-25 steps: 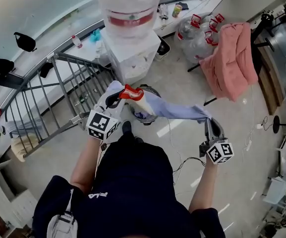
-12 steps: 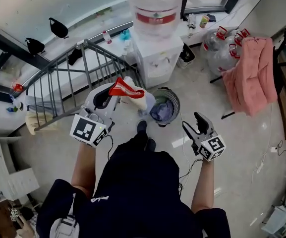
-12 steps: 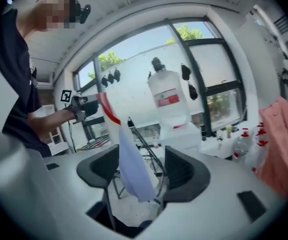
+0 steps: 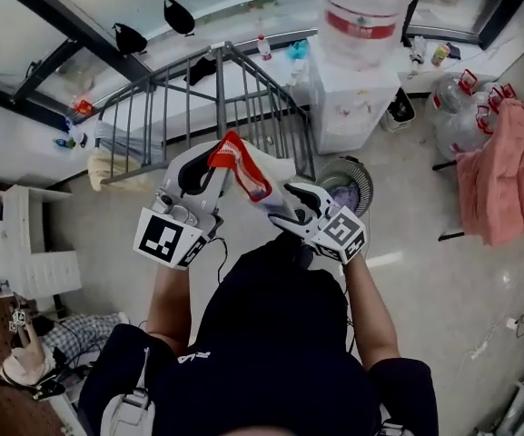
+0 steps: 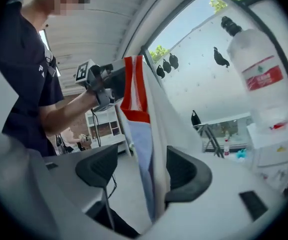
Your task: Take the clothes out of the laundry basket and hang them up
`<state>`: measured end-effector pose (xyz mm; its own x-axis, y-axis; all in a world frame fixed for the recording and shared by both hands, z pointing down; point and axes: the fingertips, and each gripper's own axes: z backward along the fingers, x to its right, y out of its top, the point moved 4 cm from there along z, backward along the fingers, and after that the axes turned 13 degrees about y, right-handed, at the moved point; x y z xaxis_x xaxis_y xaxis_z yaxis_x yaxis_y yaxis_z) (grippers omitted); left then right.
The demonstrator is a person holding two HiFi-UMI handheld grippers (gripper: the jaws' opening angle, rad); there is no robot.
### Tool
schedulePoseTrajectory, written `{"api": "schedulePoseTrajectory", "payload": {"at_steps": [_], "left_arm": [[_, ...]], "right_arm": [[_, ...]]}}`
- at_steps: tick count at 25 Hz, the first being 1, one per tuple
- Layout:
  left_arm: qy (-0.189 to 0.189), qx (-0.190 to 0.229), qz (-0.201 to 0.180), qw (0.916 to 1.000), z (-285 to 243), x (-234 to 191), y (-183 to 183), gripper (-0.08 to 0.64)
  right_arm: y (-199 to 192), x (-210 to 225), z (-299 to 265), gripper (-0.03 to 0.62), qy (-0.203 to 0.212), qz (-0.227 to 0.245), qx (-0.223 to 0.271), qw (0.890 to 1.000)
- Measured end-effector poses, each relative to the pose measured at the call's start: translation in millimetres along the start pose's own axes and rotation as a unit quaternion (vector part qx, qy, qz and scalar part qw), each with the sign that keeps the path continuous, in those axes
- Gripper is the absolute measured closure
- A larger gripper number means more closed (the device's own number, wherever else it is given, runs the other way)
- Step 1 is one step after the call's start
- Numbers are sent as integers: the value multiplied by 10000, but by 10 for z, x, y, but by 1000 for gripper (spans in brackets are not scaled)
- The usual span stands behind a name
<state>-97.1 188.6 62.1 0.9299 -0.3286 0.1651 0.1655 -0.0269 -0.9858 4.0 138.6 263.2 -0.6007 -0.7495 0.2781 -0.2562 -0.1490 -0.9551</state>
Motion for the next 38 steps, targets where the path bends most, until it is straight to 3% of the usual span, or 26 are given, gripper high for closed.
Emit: {"api": "schedulePoseTrajectory", "payload": {"at_steps": [3, 6, 8, 9, 13, 18, 23, 28, 32, 38], "left_arm": [[370, -16, 83, 9993, 218, -149, 41, 529], [728, -109, 62, 9973, 447, -279, 31, 529], [969, -213, 46, 9951, 593, -380, -9, 529], [1099, -264, 44, 9936, 669, -441, -32, 529], [1738, -510, 109, 9834, 1031, -759, -176, 529], [2576, -820, 243, 9625, 1522, -1156, -414, 529], [3492, -1058, -229, 9308, 1945, -1417, -575, 529], [3833, -976, 592, 9166, 2307, -1765, -784, 529], [4094, -1099, 656, 9033, 2637, -2122, -951, 529], [4235, -861, 907, 8972, 3141, -2963, -1016, 529]], "right_arm": [[-99, -228, -341, 295, -85, -94, 37, 9999], [-153, -261, -564, 497, -454, -205, 74, 9987], [-149, -264, -616, 572, -569, -245, 5, 9981], [-140, -262, -619, 580, -593, -233, -68, 9979], [-31, -206, -586, 584, -638, -178, -285, 9974], [420, -38, -550, 584, -726, 91, -139, 9972], [934, 33, -724, 584, -584, 125, 96, 9982], [1257, -41, -1194, 586, -323, 1, 222, 9992], [1386, -122, -1702, 586, -113, 41, 148, 9998], [1602, -269, -2681, 584, -69, -164, 145, 9997]]}}
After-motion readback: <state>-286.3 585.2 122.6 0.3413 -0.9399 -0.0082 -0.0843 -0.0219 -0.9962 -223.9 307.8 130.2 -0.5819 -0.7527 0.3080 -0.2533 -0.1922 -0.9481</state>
